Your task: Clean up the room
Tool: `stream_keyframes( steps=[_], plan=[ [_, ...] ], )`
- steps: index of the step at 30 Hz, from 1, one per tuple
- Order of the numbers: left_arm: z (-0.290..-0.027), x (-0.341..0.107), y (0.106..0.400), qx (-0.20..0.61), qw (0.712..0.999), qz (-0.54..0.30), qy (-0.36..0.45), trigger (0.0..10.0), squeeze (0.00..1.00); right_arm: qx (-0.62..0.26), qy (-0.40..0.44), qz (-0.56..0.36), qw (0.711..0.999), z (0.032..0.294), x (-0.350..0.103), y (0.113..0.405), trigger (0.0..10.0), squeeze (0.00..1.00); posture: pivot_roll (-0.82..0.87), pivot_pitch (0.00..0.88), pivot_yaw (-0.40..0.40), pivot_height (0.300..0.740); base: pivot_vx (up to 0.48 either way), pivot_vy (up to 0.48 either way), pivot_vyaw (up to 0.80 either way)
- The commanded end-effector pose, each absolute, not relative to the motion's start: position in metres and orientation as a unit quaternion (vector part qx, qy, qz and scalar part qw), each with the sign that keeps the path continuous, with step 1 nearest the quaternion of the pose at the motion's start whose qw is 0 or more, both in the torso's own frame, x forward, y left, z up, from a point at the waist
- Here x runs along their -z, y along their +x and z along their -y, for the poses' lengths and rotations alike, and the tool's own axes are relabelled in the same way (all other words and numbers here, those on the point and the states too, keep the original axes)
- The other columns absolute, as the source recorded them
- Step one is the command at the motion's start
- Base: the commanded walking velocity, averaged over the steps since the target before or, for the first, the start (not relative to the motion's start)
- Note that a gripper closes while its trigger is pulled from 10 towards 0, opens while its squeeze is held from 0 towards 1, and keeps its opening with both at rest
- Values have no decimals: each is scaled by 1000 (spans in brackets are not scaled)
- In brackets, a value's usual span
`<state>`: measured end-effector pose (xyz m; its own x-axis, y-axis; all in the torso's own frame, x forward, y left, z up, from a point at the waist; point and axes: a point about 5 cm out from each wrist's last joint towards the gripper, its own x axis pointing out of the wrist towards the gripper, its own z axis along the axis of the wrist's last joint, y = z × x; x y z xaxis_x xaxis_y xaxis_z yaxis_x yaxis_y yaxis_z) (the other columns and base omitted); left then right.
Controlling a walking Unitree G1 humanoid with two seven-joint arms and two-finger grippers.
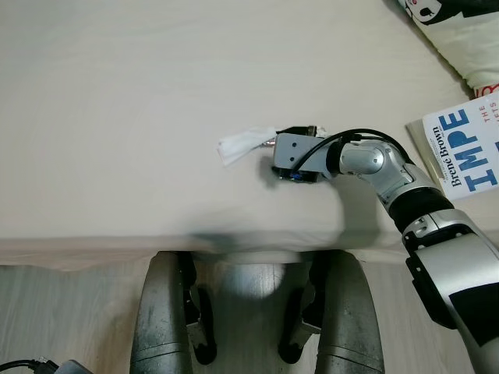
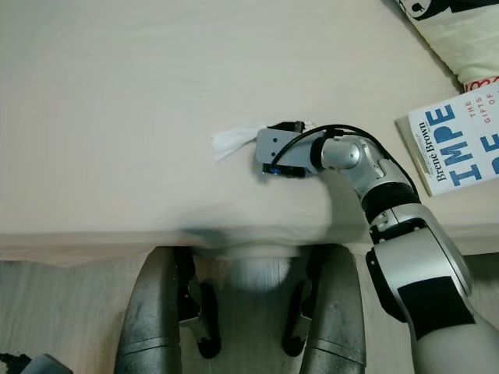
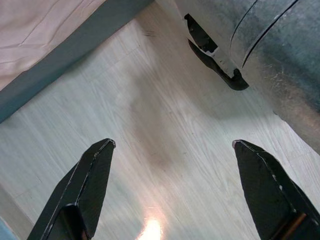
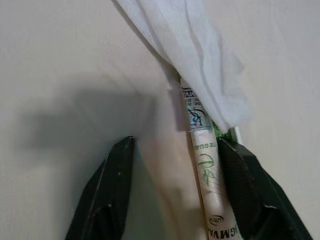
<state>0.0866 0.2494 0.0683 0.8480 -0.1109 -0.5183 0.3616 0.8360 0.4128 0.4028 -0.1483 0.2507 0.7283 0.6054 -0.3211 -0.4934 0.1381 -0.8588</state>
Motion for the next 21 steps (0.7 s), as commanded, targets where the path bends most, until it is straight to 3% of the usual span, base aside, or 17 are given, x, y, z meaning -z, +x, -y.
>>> stream_keyframes(
  steps=[1,7,10,14,19,20,21],
  plan=[
    [-249,-59,74,133,916,-282,252,10000,0,-350,-542,-45,763,177,-211,399,0,0,257,668,48,560,0,0,0],
    [-249,-59,78,131,916,-280,254,10000,0,-335,-515,-34,788,182,-213,399,0,0,249,649,40,560,0,0,0],
    [-247,-53,86,124,920,-272,254,10000,0,-295,-487,15,822,190,-227,400,0,0,218,619,19,560,0,0,0],
    [-243,-49,94,119,923,-266,252,10000,0,-275,-476,42,834,194,-230,399,0,0,203,584,9,560,0,0,0],
    [-236,-41,112,116,929,-249,249,10000,0,-264,-398,109,872,197,-241,394,0,0,162,528,-7,560,0,0,0],
    [-235,-38,125,109,933,-238,247,10000,0,-281,-317,162,891,187,-250,390,0,0,143,497,-12,560,0,0,0],
    [-233,-36,131,107,934,-234,246,10000,0,-289,-294,178,893,182,-251,388,0,0,139,477,-13,560,0,0,0]
  ],
)
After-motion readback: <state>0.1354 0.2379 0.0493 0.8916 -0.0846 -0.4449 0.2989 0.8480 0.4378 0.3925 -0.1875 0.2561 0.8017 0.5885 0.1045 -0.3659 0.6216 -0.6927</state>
